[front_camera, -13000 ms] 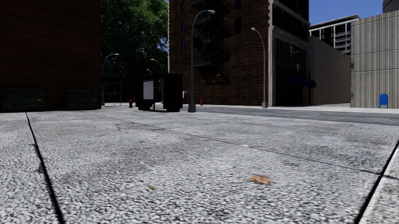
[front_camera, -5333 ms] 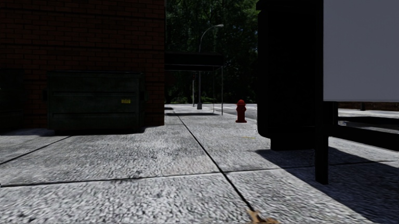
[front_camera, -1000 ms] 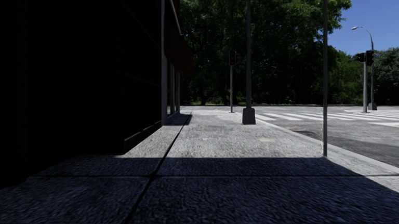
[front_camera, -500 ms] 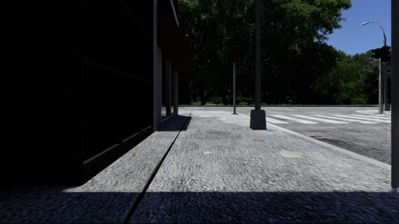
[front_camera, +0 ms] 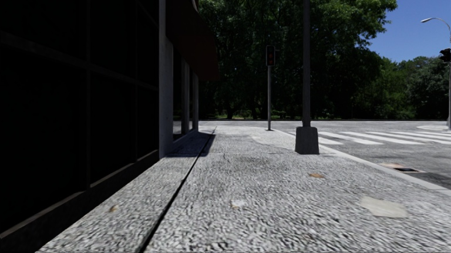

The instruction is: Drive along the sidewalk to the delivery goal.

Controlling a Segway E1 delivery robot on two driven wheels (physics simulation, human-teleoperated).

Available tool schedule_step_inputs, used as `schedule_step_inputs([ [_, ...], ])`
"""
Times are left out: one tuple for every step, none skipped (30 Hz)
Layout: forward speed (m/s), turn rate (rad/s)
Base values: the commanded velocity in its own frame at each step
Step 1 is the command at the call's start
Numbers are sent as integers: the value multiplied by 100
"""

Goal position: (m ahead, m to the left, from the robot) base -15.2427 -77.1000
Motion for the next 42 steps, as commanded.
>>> schedule_step_inputs([
  [200, 0],
  [200, 0],
  [200, 0],
  [200, 0],
  [200, 0],
  [200, 0],
  [200, 0],
  [200, 0],
  [200, 0],
  [200, 0],
  [200, 0],
  [200, 0],
  [200, 0],
  [200, 0],
  [200, 0],
  [200, 0],
  [200, 0],
  [200, 0],
  [200, 0],
  [200, 0],
  [200, 0],
  [200, 0],
  [200, 0],
  [200, 0],
  [200, 0],
  [200, 0],
  [200, 0],
  [200, 0],
  [200, 0],
  [200, 0],
  [200, 0],
  [200, 0],
  [200, 0],
  [200, 0],
  [200, 0],
  [200, 0],
  [200, -18],
  [200, -18],
  [200, -34],
  [200, -42],
  [200, -57],
  [200, -57],
])
